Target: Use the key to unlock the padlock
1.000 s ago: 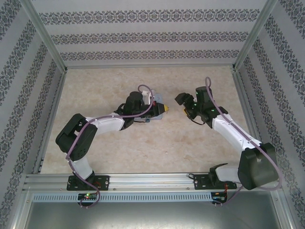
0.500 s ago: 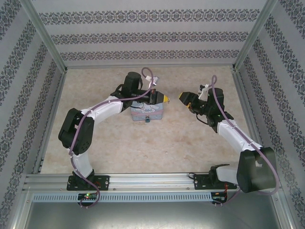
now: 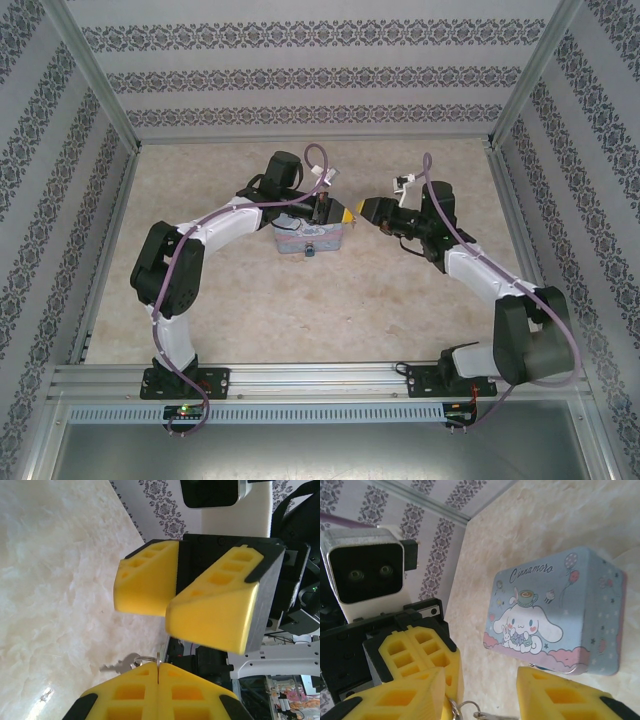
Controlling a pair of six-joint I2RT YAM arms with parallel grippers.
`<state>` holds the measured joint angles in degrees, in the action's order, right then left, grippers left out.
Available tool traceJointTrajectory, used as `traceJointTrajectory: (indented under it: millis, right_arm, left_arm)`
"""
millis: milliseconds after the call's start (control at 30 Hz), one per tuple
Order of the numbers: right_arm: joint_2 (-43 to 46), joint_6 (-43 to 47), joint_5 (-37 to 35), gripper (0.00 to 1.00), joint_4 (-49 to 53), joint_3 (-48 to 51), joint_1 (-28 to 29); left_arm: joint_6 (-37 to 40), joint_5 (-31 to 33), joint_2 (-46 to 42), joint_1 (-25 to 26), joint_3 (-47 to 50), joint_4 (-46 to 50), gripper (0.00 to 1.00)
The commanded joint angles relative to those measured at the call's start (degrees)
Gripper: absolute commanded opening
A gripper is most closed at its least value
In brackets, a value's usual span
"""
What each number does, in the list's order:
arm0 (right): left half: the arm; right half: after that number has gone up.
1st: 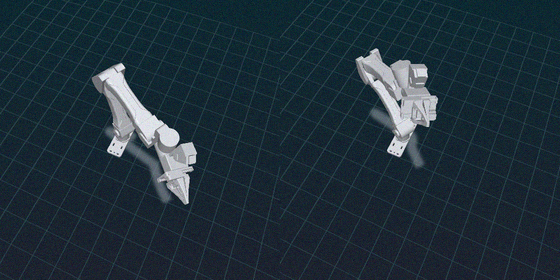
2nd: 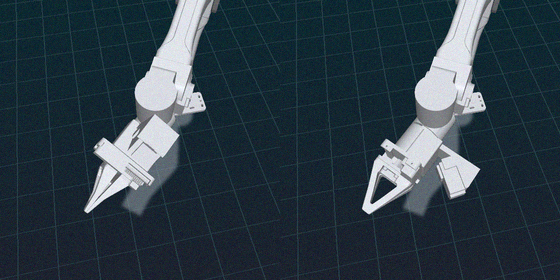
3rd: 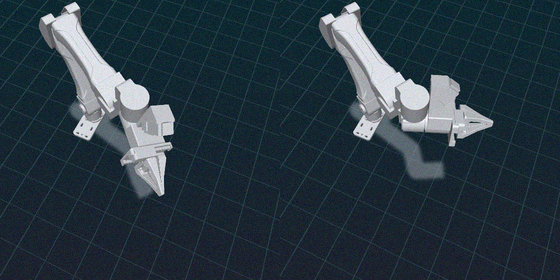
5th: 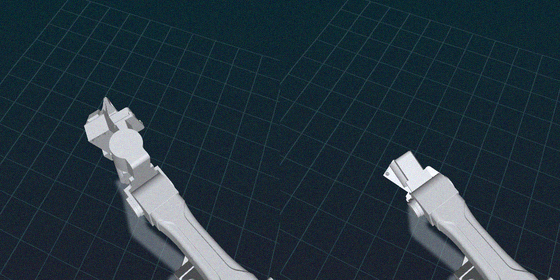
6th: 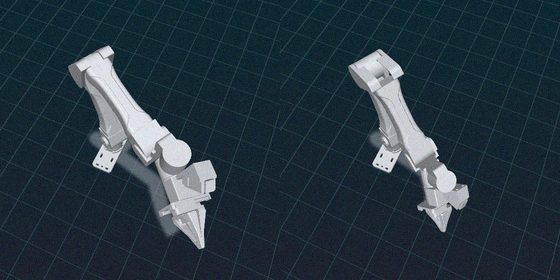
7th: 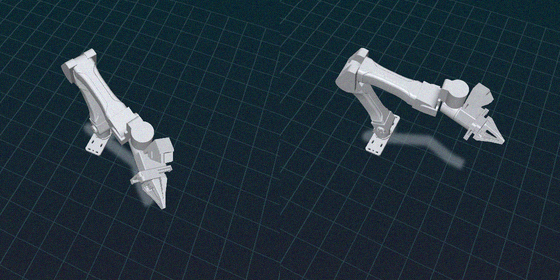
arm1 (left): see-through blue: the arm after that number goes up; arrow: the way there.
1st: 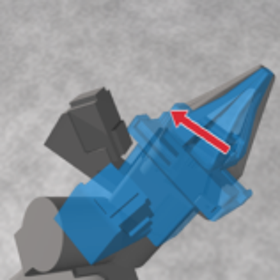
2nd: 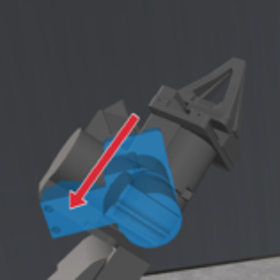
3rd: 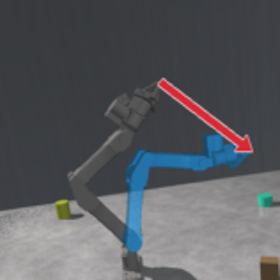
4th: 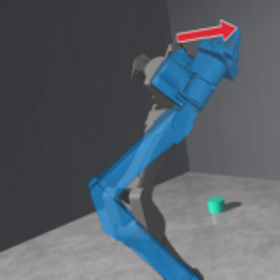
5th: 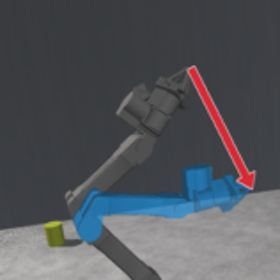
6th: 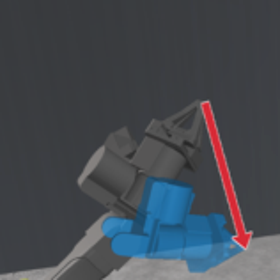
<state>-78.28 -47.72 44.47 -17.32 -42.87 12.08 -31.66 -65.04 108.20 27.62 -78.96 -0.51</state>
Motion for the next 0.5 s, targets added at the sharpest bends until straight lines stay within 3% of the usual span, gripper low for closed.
traceJointTrajectory:
  millis: [0, 467]
  right_arm:
    - [-0.9, 1.0, 1.5, 0.41, -3.1, -1.9, 1.0]
    - [-1.3, -0.1, 2.7, 0.3, -5.1, 0.1, 1.2]
  left_arm:
    - [2.1, -2.3, 0.7, -0.8, -1.9, 0.7, 0.0]
    - [1.2, -2.4, 0.6, -1.0, -1.3, -1.6, 0.0]
